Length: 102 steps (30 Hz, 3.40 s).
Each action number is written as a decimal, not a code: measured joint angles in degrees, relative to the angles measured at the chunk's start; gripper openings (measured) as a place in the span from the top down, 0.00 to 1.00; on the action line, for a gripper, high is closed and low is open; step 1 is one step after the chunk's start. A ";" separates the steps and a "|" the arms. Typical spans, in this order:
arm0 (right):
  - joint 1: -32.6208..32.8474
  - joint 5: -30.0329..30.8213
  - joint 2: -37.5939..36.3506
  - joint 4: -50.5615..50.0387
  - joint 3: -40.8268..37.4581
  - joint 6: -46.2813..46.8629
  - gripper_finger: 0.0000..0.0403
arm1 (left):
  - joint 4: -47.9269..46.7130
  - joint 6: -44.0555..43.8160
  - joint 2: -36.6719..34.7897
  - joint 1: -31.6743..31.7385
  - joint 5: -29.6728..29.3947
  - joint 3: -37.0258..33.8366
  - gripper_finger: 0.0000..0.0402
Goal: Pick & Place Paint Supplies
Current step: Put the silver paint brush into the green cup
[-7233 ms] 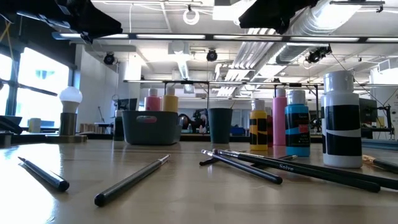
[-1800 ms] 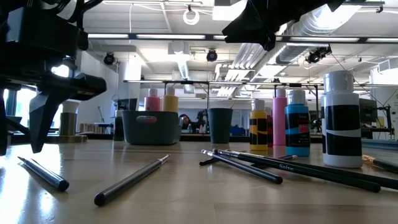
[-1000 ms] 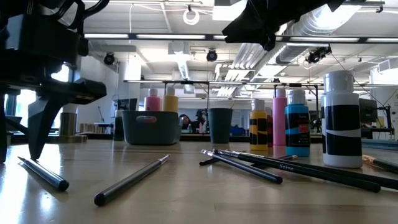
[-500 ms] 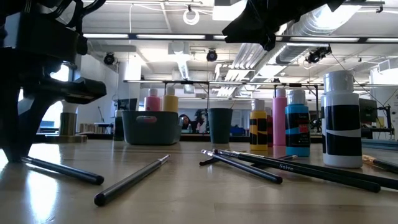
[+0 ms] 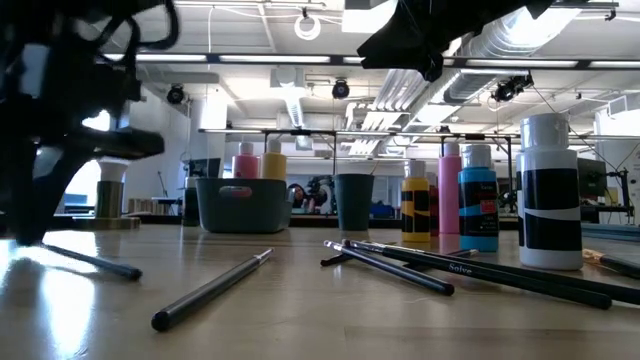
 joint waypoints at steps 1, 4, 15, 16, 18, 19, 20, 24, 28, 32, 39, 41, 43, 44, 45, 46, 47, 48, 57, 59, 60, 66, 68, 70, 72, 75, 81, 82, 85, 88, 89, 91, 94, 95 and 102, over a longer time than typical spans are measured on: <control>0.00 0.00 0.00 0.03 0.00 -0.02 0.69 | -1.60 0.00 -0.78 0.63 -0.24 0.90 1.00; 0.00 -0.02 0.00 0.21 0.00 -0.35 0.69 | -8.85 0.29 -2.08 2.81 -0.63 2.58 1.00; 0.20 -6.91 -0.50 1.42 0.02 -3.06 0.69 | -24.25 7.48 -4.72 13.00 0.65 11.00 1.00; 0.43 -8.30 -0.67 1.44 0.04 -3.08 0.69 | -24.48 7.87 -4.78 14.22 0.80 12.10 1.00; 1.19 -10.99 -0.97 1.35 0.04 -3.57 0.69 | -26.16 8.71 -5.38 16.33 1.45 13.57 1.00; 1.80 -12.24 -1.04 1.35 0.04 -4.45 0.69 | -27.91 8.98 -5.79 17.44 2.08 14.22 1.00; 2.60 -13.16 -1.15 1.35 0.04 -5.53 0.69 | -27.81 9.47 -6.16 18.67 2.68 14.82 1.00; 7.27 -12.32 -1.69 2.59 0.04 -10.00 0.69 | -26.46 11.54 -8.47 23.52 7.06 15.19 1.00; 13.56 -3.88 -2.08 4.76 0.11 -14.32 0.69 | -25.02 11.87 -10.04 28.31 11.54 15.19 1.00; 19.60 8.14 -1.79 6.42 0.07 -20.07 0.69 | -22.64 11.85 -11.22 33.23 18.45 15.10 1.00; 24.04 18.37 0.40 6.98 0.04 -25.16 0.69 | -15.65 4.87 -10.93 39.52 27.67 15.15 1.00; 23.98 18.93 2.25 7.93 0.07 -26.34 0.69 | -14.30 0.86 -10.88 40.66 29.30 15.10 1.00; 23.98 20.54 4.68 9.35 0.05 -28.46 0.69 | -12.51 -2.84 -10.94 41.38 30.15 15.10 1.00; 23.98 21.55 6.07 10.51 0.04 -30.08 0.69 | -12.08 -4.58 -10.94 41.39 30.57 15.10 1.00; 23.98 22.81 7.40 11.58 0.04 -31.99 0.69 | -11.62 -5.93 -10.92 41.38 30.71 15.10 1.00; 23.98 24.15 8.70 12.92 0.03 -34.15 0.69 | -11.09 -7.03 -10.92 41.31 30.98 15.10 1.00; 23.97 25.37 10.00 14.82 0.00 -36.52 0.69 | -10.94 -7.96 -10.92 41.22 31.34 15.10 1.00; 23.89 26.36 11.37 17.11 0.00 -39.00 0.69 | -11.06 -8.94 -10.92 41.15 31.96 15.10 1.00; 21.49 28.20 20.97 35.54 0.00 -57.08 0.69 | -8.35 -19.33 -10.92 41.17 33.65 15.10 1.00; 20.44 28.13 22.20 36.05 0.00 -57.25 0.69 | -8.35 -19.69 -10.92 41.17 34.01 15.10 1.00; 19.93 28.16 22.72 36.08 0.00 -57.24 0.69 | -8.35 -19.69 -10.92 41.17 34.17 15.10 1.00; 17.61 27.00 24.76 36.03 0.00 -57.23 0.60 | -8.34 -19.71 -10.92 41.17 34.26 15.10 1.00; 17.02 26.26 24.76 36.08 0.00 -56.87 0.55 | -8.34 -19.71 -10.92 41.17 34.26 15.10 1.00; 16.41 25.29 24.76 36.49 0.00 -56.68 0.50 | -8.31 -19.71 -10.92 41.17 34.22 15.10 1.00; 15.93 25.29 24.76 37.48 0.09 -56.70 0.48 | -8.31 -19.74 -10.92 41.17 33.97 15.10 1.00; 15.25 25.31 24.76 36.25 1.38 -56.59 0.49 | -8.06 -20.67 -10.92 41.17 33.45 15.10 1.00; 14.49 25.38 24.76 33.40 4.15 -56.66 0.54 | -4.35 -22.72 -10.92 41.17 33.28 15.10 1.00; 14.33 25.37 24.76 32.63 4.41 -56.68 0.55 | -3.71 -22.73 -10.92 41.17 33.30 15.10 1.00; 14.23 25.32 24.76 30.73 4.68 -56.68 0.56 | -1.80 -23.30 -10.92 41.17 34.10 15.10 1.00; 14.19 25.38 24.76 30.04 4.70 -56.86 0.56 | -0.29 -25.07 -10.92 41.17 34.91 15.10 1.00; 14.18 25.64 24.76 29.90 4.70 -57.21 0.56 | 0.08 -25.77 -10.92 41.17 35.09 15.10 1.00; 14.16 26.41 24.76 29.58 4.70 -58.41 0.56 | 0.89 -27.48 -10.92 41.17 35.09 15.13 1.00; 14.17 29.42 24.76 29.29 4.70 -60.27 0.56 | 0.73 -28.91 -10.92 41.17 34.82 15.13 1.00; 14.03 30.05 24.76 29.07 4.70 -60.92 0.56 | 0.73 -28.99 -10.92 41.17 34.65 15.13 1.00; 12.56 30.57 24.76 27.16 4.70 -61.62 0.56 | 2.34 -30.73 -10.47 41.15 34.99 15.19 1.00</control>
